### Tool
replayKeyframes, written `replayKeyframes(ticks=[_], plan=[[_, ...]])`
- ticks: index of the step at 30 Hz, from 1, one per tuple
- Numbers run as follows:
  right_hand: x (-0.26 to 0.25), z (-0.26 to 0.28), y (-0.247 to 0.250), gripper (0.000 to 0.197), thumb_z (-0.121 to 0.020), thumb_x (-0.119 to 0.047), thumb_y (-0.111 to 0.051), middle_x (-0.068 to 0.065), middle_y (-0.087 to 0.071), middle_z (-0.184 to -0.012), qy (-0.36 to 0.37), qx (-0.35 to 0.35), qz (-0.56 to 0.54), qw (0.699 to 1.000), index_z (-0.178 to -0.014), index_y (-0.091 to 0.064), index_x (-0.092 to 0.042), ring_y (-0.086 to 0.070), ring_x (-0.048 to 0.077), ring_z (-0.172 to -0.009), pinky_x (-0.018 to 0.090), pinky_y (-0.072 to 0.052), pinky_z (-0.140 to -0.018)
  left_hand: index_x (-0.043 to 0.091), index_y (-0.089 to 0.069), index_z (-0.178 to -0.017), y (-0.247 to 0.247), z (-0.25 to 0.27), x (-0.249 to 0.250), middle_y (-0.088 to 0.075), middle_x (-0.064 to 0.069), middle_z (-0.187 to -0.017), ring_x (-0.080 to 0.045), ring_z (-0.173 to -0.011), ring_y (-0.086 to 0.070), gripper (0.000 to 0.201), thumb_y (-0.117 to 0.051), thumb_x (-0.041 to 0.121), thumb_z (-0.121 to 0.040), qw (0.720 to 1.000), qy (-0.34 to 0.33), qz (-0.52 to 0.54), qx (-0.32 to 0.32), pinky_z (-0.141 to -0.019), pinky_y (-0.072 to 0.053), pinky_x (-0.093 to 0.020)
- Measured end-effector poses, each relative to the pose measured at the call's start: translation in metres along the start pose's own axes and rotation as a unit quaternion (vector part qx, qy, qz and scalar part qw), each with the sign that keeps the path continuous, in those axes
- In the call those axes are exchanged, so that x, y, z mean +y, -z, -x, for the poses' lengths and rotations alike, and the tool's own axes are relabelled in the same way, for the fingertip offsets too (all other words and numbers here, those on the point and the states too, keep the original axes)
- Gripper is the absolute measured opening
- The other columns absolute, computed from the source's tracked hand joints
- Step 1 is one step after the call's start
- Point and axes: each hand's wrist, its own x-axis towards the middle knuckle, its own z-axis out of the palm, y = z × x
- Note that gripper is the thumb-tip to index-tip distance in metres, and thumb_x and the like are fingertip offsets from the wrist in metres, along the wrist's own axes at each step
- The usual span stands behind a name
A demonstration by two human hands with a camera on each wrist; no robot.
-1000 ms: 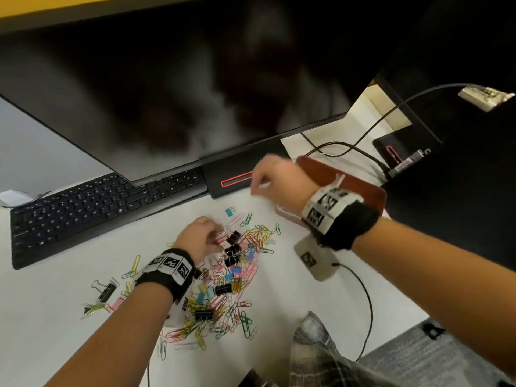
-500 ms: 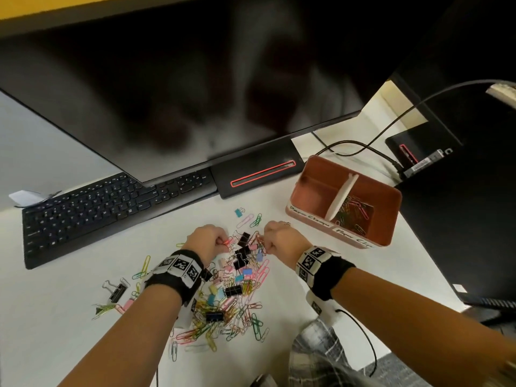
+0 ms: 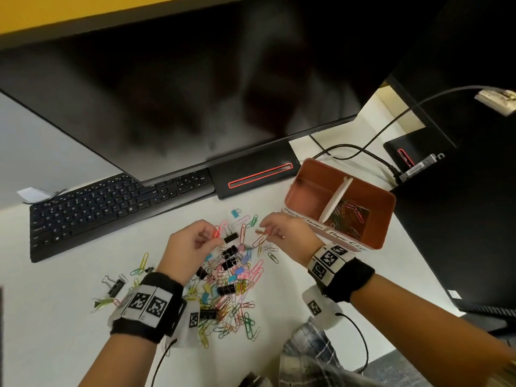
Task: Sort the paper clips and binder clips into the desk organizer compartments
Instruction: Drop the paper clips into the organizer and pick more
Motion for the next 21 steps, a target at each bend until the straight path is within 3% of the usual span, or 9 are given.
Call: replayKeyframes(ticks=[2,4,7,9,12,14,16,19,21], plan=[[-0.001,0.009,0.015,0.022,-0.084,-0.008,-0.064,0.001,-0.067,-0.1,0.028,0.03,-0.005,0.999,-0.105,-0.067,-0.015,-0.056,0.006,-0.081,0.006,-0.044,-0.076,0.009,-0.061,-0.081,-0.002,0.006,0.019,-0.066,-0.007,-0.079,-0.014,-0.076,-0.061,0.012,-0.07,0.017,-0.079,1.0,-0.015,0.024,0.007,-0.065,-0.042,-0.001],[-0.004,0.019,0.031,0.019,-0.082,-0.007,-0.067,0.0,-0.067,-0.096,0.046,0.053,-0.015,0.997,-0.1,-0.069,-0.014,-0.056,0.004,-0.078,-0.001,-0.04,-0.072,0.011,-0.062,-0.082,-0.008,0.009,0.042,-0.066,-0.008,-0.08,-0.014,-0.075,-0.061,0.01,-0.069,0.016,-0.079,0.998,-0.03,0.057,0.007,-0.065,-0.044,-0.003],[-0.006,0.039,0.062,0.017,-0.079,-0.006,-0.07,-0.002,-0.065,-0.088,0.067,0.093,-0.018,0.993,-0.095,-0.07,-0.012,-0.057,0.007,-0.079,0.002,-0.042,-0.074,0.013,-0.061,-0.08,-0.024,0.007,0.082,-0.064,-0.011,-0.08,-0.016,-0.073,-0.059,0.01,-0.07,0.014,-0.078,0.991,-0.061,0.117,-0.005,-0.066,-0.049,-0.013],[-0.003,0.053,0.088,0.018,-0.078,-0.005,-0.07,-0.003,-0.064,-0.089,0.067,0.126,-0.002,0.99,-0.095,-0.07,-0.012,-0.057,0.005,-0.082,0.003,-0.043,-0.074,0.015,-0.061,-0.078,-0.039,0.003,0.114,-0.064,-0.004,-0.076,-0.014,-0.07,-0.06,0.011,-0.07,0.011,-0.078,0.981,-0.077,0.176,-0.017,-0.068,-0.052,-0.022],[0.01,0.077,0.129,0.023,-0.081,-0.004,-0.066,-0.004,-0.064,-0.097,0.008,0.168,0.023,0.985,-0.1,-0.068,-0.016,-0.059,0.002,-0.082,0.009,-0.048,-0.078,0.02,-0.061,-0.078,-0.069,-0.009,0.161,-0.063,0.009,-0.071,-0.003,-0.066,-0.06,0.014,-0.071,0.011,-0.077,0.969,-0.11,0.218,-0.045,-0.065,-0.05,-0.016],[0.023,0.09,0.152,0.022,-0.083,-0.007,-0.065,-0.005,-0.063,-0.098,-0.031,0.189,0.016,0.981,-0.102,-0.067,-0.017,-0.06,0.006,-0.083,0.015,-0.05,-0.078,0.021,-0.061,-0.08,-0.094,-0.022,0.182,-0.065,0.004,-0.075,-0.011,-0.071,-0.065,0.014,-0.072,0.015,-0.076,0.966,-0.111,0.222,-0.068,-0.068,-0.054,-0.024],[0.04,0.096,0.165,0.022,-0.083,-0.007,-0.064,-0.008,-0.06,-0.096,-0.057,0.204,0.013,0.977,-0.103,-0.066,-0.017,-0.058,0.0,-0.081,0.01,-0.048,-0.073,0.024,-0.059,-0.08,-0.119,-0.033,0.194,-0.066,0.003,-0.078,-0.015,-0.074,-0.065,0.015,-0.073,0.019,-0.076,0.971,-0.1,0.199,-0.091,-0.072,-0.055,-0.03],[0.068,0.089,0.164,0.025,-0.084,-0.005,-0.062,-0.002,-0.063,-0.1,-0.103,0.205,-0.009,0.973,-0.107,-0.064,-0.017,-0.059,0.003,-0.084,0.004,-0.048,-0.072,0.018,-0.063,-0.102,-0.149,-0.043,0.197,-0.068,0.005,-0.092,-0.011,-0.086,-0.065,0.028,-0.073,0.023,-0.076,0.974,-0.062,0.158,-0.149,-0.086,-0.054,-0.033],[0.08,0.083,0.155,0.028,-0.086,-0.004,-0.06,0.002,-0.063,-0.107,-0.126,0.194,-0.05,0.972,-0.112,-0.061,-0.016,-0.06,0.008,-0.093,0.016,-0.052,-0.085,0.014,-0.06,-0.116,-0.153,-0.045,0.192,-0.066,0.002,-0.11,-0.009,-0.1,-0.062,0.04,-0.071,0.023,-0.078,0.978,-0.066,0.126,-0.15,-0.094,-0.049,-0.026]])
